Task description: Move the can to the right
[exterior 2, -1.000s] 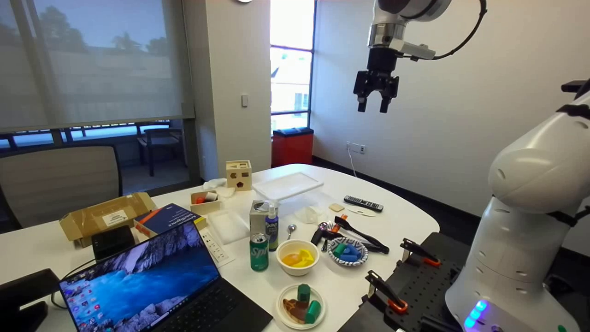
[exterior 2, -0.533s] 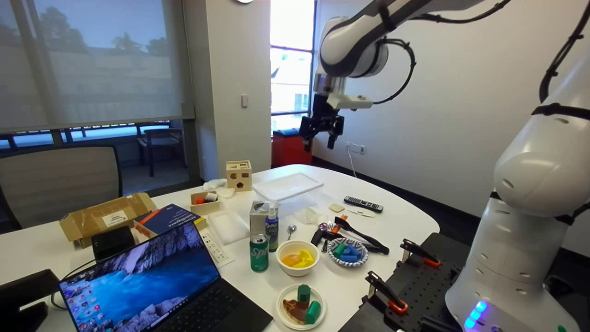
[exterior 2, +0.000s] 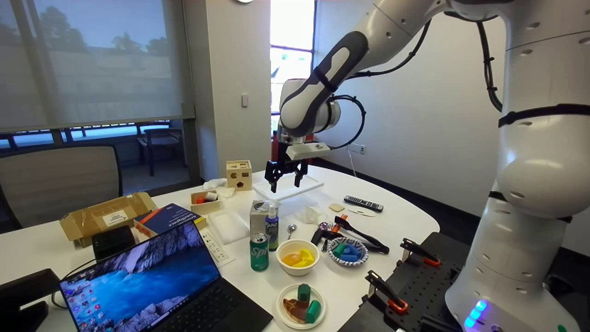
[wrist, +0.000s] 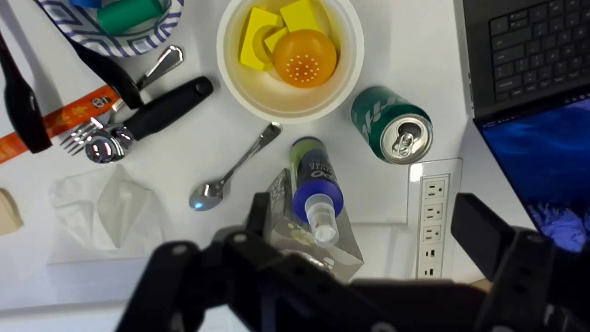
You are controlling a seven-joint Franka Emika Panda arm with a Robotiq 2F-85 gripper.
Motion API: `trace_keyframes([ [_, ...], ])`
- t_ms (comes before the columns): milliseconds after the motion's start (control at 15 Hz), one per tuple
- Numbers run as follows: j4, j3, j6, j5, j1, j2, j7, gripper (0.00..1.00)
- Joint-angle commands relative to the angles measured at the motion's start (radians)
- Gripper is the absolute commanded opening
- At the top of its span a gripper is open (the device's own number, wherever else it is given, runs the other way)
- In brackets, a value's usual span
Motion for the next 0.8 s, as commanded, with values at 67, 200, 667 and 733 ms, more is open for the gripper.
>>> trace_keyframes([
  [67,0.189,-0.058,-0.01,-0.02,0.043,0.196,0.039,1.0],
  [200,0.251,-0.079,-0.017,-0.018,0.059,0.26,0.042,1.0],
  [667,0.352,-0.126,-0.024,-0.012,0.105,0.403,0.068,1.0],
  [733,0.362,-0.129,-0.026,-0.008,0.107,0.42,0.072,1.0],
])
